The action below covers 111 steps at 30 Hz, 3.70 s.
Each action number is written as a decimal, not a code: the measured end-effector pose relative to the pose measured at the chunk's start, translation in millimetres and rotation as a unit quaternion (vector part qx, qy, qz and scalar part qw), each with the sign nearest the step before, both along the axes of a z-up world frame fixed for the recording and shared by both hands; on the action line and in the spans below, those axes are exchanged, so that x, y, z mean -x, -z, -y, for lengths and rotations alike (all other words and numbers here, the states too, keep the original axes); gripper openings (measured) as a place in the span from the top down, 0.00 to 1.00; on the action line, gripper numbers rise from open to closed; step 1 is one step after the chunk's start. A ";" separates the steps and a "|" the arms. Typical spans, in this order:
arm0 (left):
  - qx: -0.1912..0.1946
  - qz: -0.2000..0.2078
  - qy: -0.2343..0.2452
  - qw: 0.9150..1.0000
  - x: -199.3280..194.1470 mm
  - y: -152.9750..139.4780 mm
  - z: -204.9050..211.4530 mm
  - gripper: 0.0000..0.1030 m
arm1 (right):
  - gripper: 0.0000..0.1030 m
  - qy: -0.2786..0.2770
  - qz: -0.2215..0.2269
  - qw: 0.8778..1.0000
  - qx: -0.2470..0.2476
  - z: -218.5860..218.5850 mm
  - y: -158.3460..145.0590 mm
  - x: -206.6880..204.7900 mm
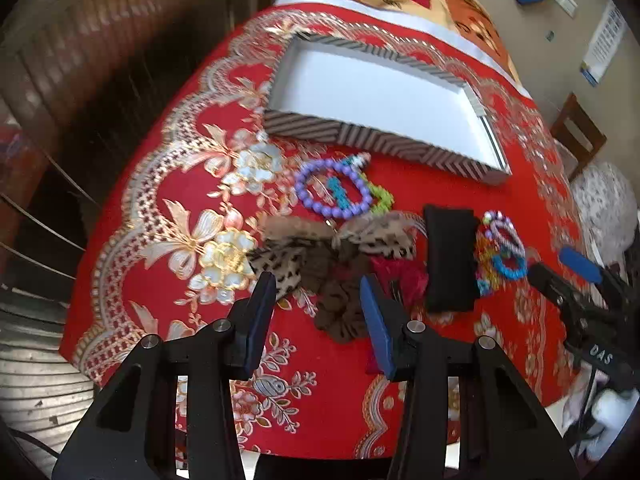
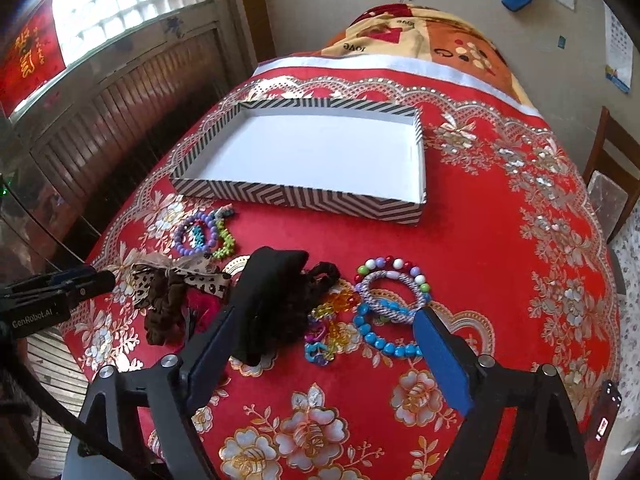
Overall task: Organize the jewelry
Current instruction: 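Grasp the leopard-print bow clip with left tool while right tool grasps black cushion, then carry the leopard bow with left tool while right tool carries black cushion into box, then open both tools to release bow and cushion in the box, then lift away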
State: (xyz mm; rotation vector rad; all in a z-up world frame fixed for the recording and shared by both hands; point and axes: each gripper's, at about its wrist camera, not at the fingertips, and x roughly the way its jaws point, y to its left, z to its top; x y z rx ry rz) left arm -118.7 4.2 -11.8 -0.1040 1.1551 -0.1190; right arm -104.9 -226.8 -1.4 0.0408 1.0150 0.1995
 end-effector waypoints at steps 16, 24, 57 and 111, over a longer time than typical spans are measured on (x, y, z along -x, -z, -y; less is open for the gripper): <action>0.026 -0.059 0.047 0.997 -37.3 34.7 2.2 0.55 | 0.45 -0.040 -0.047 0.996 -0.068 -17.7 28.4 -23.6; 0.020 -0.079 0.042 0.996 -46.1 58.4 6.6 0.55 | 0.45 -0.053 -0.075 0.994 -0.061 -39.7 48.5 -46.9; 0.061 0.055 0.031 0.996 -79.3 -52.0 -7.4 0.91 | 0.89 -0.028 0.012 0.968 -0.248 22.0 -35.5 -65.4; -0.018 0.067 -0.003 0.998 -185.7 -11.8 15.3 0.53 | 0.58 0.049 0.022 0.996 -0.074 51.8 3.6 -151.7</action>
